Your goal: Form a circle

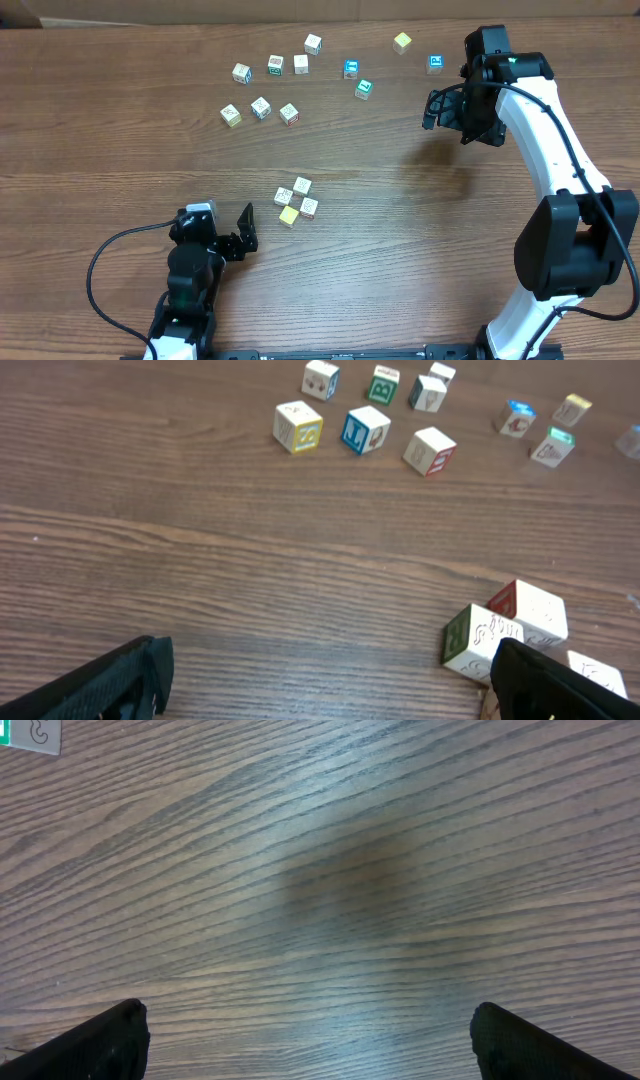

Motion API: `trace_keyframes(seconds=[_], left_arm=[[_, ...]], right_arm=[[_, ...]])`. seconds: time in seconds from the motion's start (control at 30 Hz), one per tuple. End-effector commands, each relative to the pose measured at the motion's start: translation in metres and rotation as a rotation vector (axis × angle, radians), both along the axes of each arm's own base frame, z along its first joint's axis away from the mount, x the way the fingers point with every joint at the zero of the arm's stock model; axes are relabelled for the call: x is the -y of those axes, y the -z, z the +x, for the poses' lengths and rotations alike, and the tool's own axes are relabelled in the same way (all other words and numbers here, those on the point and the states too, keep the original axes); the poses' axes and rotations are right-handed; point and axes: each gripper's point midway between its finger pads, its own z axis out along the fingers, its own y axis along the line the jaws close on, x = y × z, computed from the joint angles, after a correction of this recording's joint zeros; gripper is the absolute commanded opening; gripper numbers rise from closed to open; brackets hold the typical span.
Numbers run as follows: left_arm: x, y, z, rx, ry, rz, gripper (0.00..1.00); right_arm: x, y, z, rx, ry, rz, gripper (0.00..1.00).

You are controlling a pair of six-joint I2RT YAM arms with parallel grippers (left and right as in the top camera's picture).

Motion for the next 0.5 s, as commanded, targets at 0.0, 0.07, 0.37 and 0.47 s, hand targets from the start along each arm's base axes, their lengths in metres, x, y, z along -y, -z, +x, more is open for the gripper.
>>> trace_keyframes(seconds=[0.0,0.07,0.37,0.47], left_arm=[[-0.004,-0.004,-0.002,0.018,-0.010,0.020,1.00],[-0.006,-0.001,-0.006,0.001,-0.014,0.025,1.00],[-0.009,-0.006,-0.023,-0.004,-0.020,0.028,1.00],[-0.011,-0.011,-0.029,0.014,-0.025,0.027,0.99]], right_arm=[[0.002,-0.011,0.003,0.033,0.009,0.001,1.00],[0.002,-0.011,0.003,0.033,0.009,0.001,1.00],[0.002,-0.011,0.003,0.033,0.009,0.001,1.00],[0.002,-0.011,0.003,0.033,0.009,0.001,1.00]])
